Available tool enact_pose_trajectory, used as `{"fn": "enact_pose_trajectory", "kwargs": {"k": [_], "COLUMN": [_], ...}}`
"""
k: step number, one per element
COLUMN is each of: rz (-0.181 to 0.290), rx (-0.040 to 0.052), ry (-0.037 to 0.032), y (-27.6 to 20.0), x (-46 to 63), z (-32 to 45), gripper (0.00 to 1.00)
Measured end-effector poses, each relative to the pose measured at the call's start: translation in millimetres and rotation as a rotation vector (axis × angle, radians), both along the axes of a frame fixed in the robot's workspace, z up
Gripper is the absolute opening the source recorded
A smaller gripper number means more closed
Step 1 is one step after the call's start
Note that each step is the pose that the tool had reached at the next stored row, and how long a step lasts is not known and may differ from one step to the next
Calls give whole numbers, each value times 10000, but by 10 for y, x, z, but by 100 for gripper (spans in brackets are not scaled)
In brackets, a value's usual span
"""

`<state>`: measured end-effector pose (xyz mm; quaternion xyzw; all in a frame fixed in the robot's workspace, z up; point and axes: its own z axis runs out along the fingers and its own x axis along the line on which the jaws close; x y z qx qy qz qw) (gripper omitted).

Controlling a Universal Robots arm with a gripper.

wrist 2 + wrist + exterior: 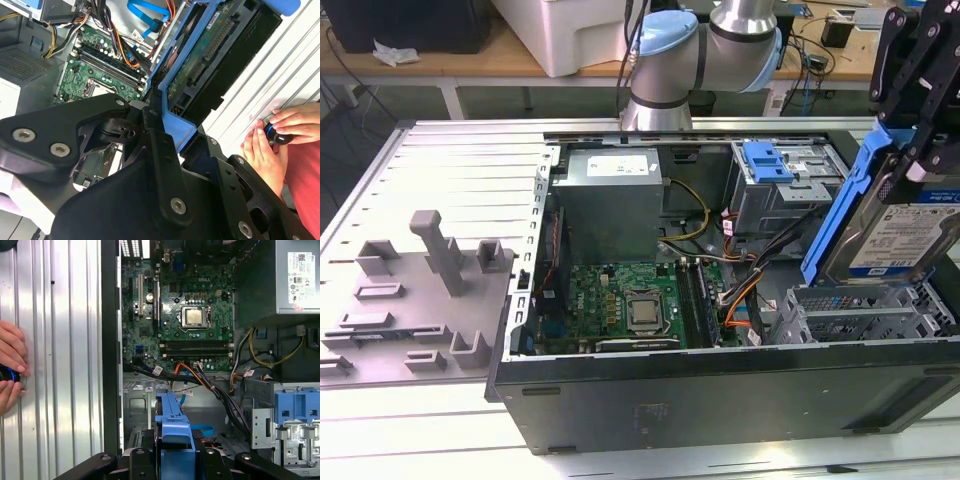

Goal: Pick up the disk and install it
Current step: 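Insert the disk into the insertion slot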

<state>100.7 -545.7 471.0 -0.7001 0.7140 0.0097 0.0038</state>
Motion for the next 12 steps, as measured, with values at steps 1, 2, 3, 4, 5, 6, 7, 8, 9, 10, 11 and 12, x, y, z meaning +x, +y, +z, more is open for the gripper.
{"fn": "enact_pose_trajectory", "kwargs": {"k": [1, 2, 3, 4, 5, 6, 7, 8, 9, 10, 11, 12], "rz": [-4, -6, -8, -11, -11, -12, -12, -12, -12, -12, -12, -12], "rx": [0, 1, 0, 1, 1, 0, 1, 0, 1, 1, 1, 0], "ry": [0, 0, 0, 0, 0, 0, 0, 0, 0, 0, 0, 0], "y": [0, 0, 0, 0, 0, 0, 0, 0, 0, 0, 0, 0], "x": [2, 2, 2, 3, 4, 5, 6, 7, 11, 13, 13, 13], "z": [-8, -14, -18, -27, -32, -37, -42, -47, -61, -68, -72, -73], "gripper": [37, 37, 37, 37, 37, 37, 37, 37, 37, 37, 37, 37]}}
